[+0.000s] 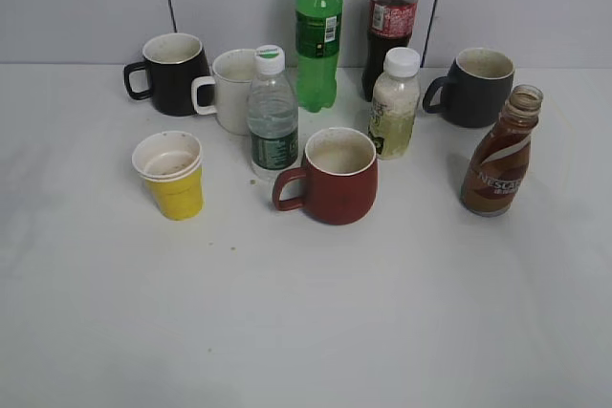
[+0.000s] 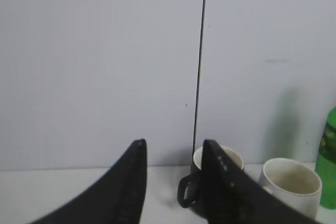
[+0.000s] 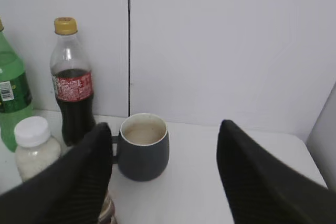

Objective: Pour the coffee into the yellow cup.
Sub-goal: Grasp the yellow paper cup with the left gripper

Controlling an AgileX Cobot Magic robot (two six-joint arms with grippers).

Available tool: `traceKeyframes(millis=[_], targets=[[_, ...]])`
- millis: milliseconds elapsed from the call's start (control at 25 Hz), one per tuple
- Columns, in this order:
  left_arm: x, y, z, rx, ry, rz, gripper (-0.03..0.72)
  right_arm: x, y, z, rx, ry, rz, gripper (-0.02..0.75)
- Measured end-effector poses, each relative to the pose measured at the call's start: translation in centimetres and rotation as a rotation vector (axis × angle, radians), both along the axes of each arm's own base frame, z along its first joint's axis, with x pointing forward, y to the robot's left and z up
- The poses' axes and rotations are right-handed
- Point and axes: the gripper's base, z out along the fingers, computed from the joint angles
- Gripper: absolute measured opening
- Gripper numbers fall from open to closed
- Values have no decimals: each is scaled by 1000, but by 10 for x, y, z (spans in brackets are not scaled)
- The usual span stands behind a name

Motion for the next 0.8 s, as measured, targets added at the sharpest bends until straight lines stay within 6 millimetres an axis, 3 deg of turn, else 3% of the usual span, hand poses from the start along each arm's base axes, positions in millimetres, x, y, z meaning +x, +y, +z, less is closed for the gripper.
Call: traceKeyframes(millis=[160,240,280,400,520,560,600,640,720,800], targets=[[22,-3,-36,20,125,-9,272,24,10,-16,9,-30,30,470],[23,-3,-41,27,142,-15,272,35,20,-26,1,-41,73,470],[25,-5,-60,41,187,-27,272,40,27,-34,-9,-25,100,470],[19,-6,-91,38,201,-44,272,49,41,-56,-33,-2,160,470],[5,-8,-116,37,182,-90,272,47,42,-78,-33,-2,166,470],[5,-8,-116,37,182,-90,272,44,41,-85,-31,-11,166,470],[-2,-12,-131,41,209,-133,272,40,40,-93,-31,-6,166,470],[-2,-12,-131,41,209,-133,272,36,41,-98,-37,-15,179,470],[-8,-17,-155,55,301,-210,272,29,40,-112,-43,-3,191,470],[-9,-20,-163,57,333,-238,272,23,40,-125,-48,12,206,470]])
